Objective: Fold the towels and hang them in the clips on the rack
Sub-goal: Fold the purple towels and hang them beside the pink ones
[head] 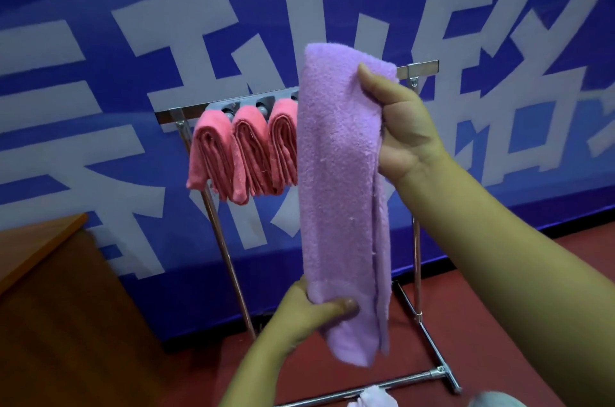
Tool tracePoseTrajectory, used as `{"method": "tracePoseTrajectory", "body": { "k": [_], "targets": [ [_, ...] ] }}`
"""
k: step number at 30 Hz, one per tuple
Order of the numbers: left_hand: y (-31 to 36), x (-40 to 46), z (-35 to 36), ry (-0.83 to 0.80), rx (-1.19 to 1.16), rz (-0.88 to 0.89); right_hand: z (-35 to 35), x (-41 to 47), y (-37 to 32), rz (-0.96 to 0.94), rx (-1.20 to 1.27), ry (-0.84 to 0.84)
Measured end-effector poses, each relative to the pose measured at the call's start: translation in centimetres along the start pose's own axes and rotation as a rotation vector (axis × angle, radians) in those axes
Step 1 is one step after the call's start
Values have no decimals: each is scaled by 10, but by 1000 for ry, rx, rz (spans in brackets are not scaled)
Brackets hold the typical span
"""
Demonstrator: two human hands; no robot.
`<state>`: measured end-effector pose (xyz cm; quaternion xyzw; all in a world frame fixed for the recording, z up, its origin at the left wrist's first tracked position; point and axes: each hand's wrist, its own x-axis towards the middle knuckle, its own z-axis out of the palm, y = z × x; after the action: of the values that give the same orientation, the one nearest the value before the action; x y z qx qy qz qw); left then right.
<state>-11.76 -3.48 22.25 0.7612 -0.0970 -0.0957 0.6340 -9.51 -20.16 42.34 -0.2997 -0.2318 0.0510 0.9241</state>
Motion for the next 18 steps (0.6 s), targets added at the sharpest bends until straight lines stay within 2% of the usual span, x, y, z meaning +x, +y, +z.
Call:
{"method": "tracePoseTrajectory", "body": {
  "k": [6, 13, 18],
  "targets": [
    [-4, 6, 9, 71, 14, 37, 3, 4, -6, -27, 70, -59],
    [-2, 9, 13, 6, 51, 77, -9, 16, -19, -46, 137, -72],
    [2, 6, 4, -83, 73, 32, -28, 14, -41, -52, 116, 45]
  ]
}}
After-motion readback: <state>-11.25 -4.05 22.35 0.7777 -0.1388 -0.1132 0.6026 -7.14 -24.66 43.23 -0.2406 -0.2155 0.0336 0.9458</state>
